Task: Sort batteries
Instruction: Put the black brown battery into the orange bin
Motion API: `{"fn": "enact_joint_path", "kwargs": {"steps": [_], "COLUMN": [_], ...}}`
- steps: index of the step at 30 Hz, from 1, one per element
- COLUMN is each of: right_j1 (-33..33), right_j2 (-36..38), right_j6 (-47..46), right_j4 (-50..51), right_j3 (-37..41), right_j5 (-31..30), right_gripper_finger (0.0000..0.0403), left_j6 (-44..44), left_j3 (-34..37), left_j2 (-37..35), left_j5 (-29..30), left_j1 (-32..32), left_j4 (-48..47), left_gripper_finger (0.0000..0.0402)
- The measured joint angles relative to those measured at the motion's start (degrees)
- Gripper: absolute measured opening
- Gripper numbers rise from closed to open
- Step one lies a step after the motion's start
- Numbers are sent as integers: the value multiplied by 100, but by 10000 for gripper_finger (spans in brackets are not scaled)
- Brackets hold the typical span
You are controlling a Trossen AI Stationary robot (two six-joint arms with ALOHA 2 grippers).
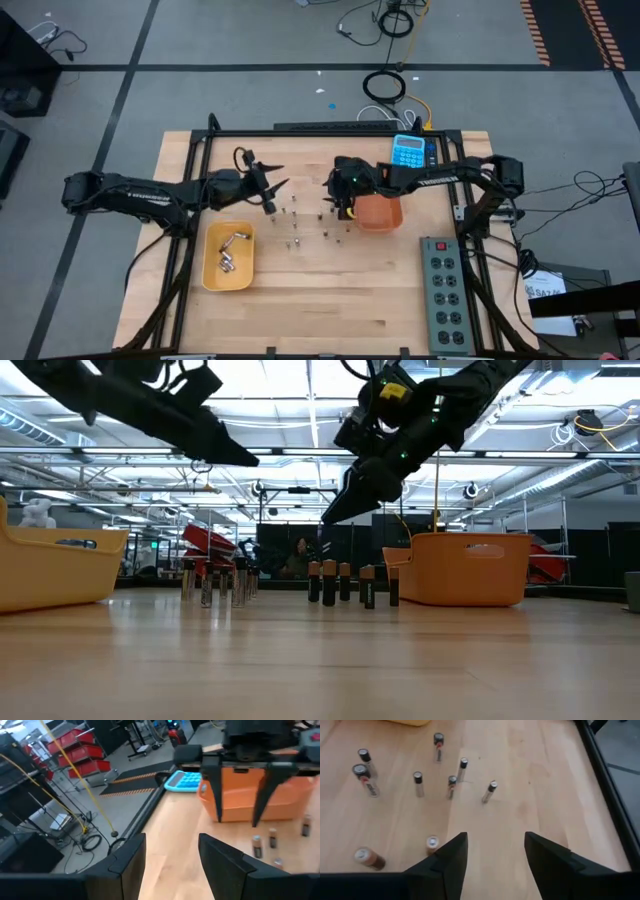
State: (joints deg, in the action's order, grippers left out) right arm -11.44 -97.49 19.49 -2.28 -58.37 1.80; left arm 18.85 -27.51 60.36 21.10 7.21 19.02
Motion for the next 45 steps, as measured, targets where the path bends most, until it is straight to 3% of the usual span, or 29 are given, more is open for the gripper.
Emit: {"fn": "enact_joint_path", "kwargs": {"steps": [7,11,24,30,35,39,45], "right_j1": [91,171,50,55,228,229,278], "right_j2": [11,15,-577,-625,-643,-645,-645], "right_j6": [-95,-235,-711,-771,-733,-534,-407], "right_j4": [617,1051,1432,1509,1508,1447,2306], "right_j3": [2,-53,-827,-931,-931,-932,-1332], "right_j5": [8,-4,-38,-45,-574,-528,-731], "right_gripper_finger": [188,191,192,192,192,192,192], "left_j6": [-202,-197,421,205,142,103,98], "left_j3": [0,0,0,-2,-2,-48,-94], "left_j2": [243,639,1694,1714,1714,1714,1714], "left_j5": [-728,-762,-869,-935,-935,-928,-935], "left_j1": [973,1224,1543,1566,1573,1654,1683], "left_j4": [394,893,2436,2519,2502,2580,2606], "left_gripper_finger": [192,192,192,192,192,192,192]}}
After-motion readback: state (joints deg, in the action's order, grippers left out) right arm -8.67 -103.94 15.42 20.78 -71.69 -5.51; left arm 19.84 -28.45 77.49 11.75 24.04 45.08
